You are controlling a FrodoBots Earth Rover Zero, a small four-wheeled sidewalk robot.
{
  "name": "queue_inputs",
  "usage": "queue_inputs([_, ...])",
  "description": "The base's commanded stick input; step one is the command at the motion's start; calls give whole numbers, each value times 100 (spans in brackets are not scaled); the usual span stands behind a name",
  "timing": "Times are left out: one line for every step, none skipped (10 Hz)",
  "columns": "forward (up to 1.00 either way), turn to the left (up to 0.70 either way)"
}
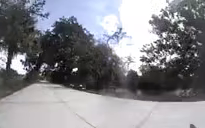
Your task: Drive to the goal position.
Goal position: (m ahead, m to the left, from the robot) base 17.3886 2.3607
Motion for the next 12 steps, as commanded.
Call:
queue_inputs([85,34])
queue_inputs([85,34])
queue_inputs([85,34])
queue_inputs([85,34])
queue_inputs([85,34])
queue_inputs([85,34])
queue_inputs([85,34])
queue_inputs([85,24])
queue_inputs([85,0])
queue_inputs([85,0])
queue_inputs([85,0])
queue_inputs([85,0])
